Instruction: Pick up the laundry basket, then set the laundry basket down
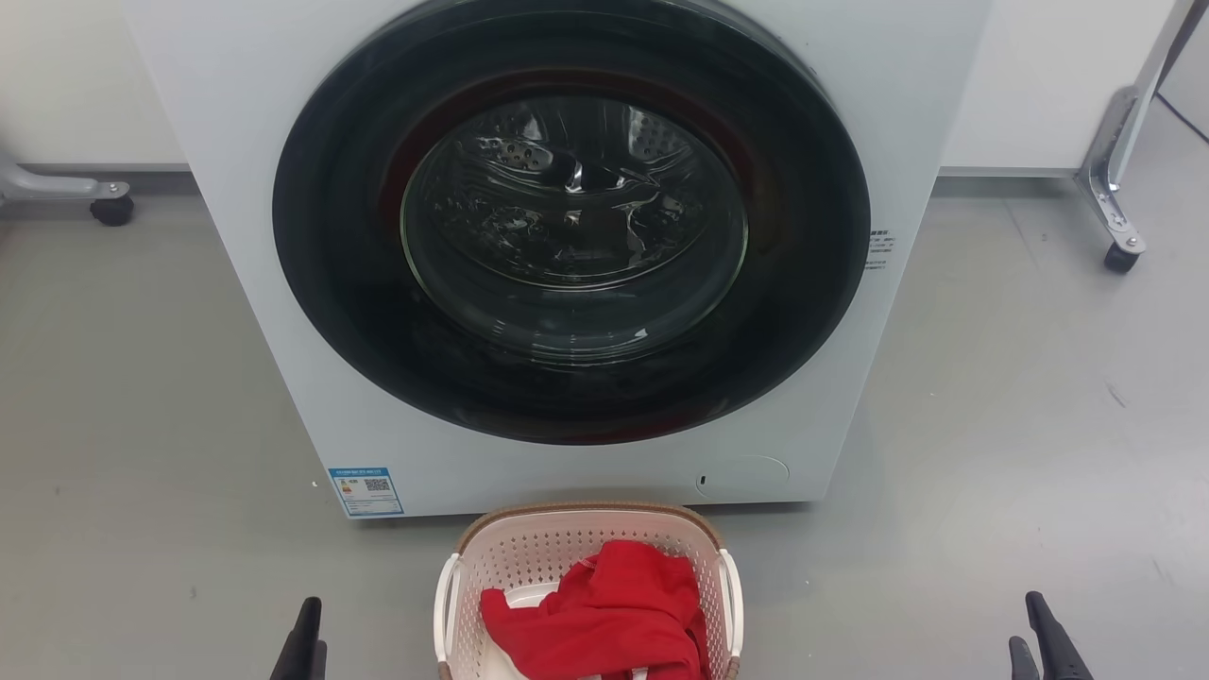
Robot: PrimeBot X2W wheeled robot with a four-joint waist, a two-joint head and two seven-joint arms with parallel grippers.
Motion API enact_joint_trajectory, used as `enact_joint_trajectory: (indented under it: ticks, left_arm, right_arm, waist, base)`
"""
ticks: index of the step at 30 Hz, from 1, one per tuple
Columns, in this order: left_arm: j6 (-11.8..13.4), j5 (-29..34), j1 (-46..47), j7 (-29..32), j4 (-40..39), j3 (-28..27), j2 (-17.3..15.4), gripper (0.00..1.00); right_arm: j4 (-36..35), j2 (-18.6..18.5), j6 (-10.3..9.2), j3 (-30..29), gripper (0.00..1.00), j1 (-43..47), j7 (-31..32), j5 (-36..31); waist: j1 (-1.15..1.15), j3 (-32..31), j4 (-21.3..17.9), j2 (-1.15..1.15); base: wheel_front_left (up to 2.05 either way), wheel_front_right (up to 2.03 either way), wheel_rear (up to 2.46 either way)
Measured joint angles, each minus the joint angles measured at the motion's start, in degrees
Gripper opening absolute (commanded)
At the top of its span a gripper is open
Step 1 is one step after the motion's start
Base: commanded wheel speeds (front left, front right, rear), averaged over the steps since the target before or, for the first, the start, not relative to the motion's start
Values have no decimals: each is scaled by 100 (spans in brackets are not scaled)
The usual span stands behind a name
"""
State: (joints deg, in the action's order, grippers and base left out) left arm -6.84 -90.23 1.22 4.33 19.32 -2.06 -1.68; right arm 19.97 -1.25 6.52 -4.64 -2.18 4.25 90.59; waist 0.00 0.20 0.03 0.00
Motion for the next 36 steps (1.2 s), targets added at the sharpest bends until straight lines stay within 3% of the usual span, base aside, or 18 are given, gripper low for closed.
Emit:
enact_joint_trajectory:
  ticks: [17, 36]
  left_arm:
    - [288, 1017, 57, -354, -283, 360, -12, 100]
    - [590, 3208, 99, -775, -523, 1102, -231, 100]
  right_arm:
    - [-186, -12, -309, 403, 100, -1, -356, -1274]
    - [-355, -172, -610, 1150, 100, 3, -747, -3272]
  waist:
    - [0, 21, 28, 0]
    - [1, 18, 41, 0]
  base:
    - [0, 0, 0]
    - [0, 0, 0]
